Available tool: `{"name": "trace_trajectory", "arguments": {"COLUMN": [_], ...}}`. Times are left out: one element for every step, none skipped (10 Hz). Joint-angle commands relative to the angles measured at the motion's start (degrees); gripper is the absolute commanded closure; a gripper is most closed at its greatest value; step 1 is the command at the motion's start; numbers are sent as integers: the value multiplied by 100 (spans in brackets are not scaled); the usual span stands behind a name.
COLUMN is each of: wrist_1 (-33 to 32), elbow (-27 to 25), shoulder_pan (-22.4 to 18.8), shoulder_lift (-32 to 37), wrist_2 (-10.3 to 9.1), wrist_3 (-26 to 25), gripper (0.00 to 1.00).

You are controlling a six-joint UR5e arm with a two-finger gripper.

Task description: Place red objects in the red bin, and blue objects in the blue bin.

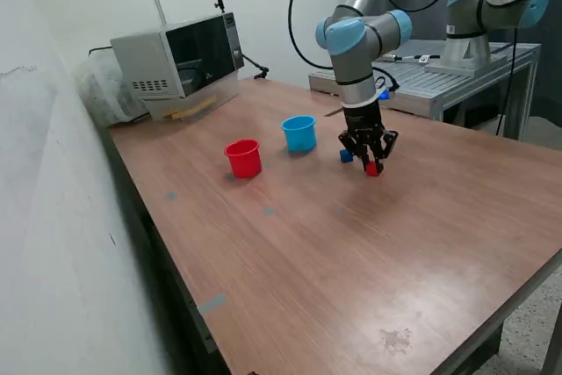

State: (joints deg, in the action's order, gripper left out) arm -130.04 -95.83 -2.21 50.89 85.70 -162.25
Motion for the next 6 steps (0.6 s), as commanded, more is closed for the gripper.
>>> {"name": "trace_trajectory", "arguments": {"wrist_1": [-57,-39,-30,-13,5,13], "elbow": [-23,-49,-58,3,125,361], "shoulder_pan": [-43,-69,-87,-96,-96,-78], "shoulder_lift": [8,139,384,569,675,755], "wrist_2": [17,17,-1,16,51,165], "wrist_3": [0,0,0,0,0,-26], "gripper": [100,100,100,100,100,100]}}
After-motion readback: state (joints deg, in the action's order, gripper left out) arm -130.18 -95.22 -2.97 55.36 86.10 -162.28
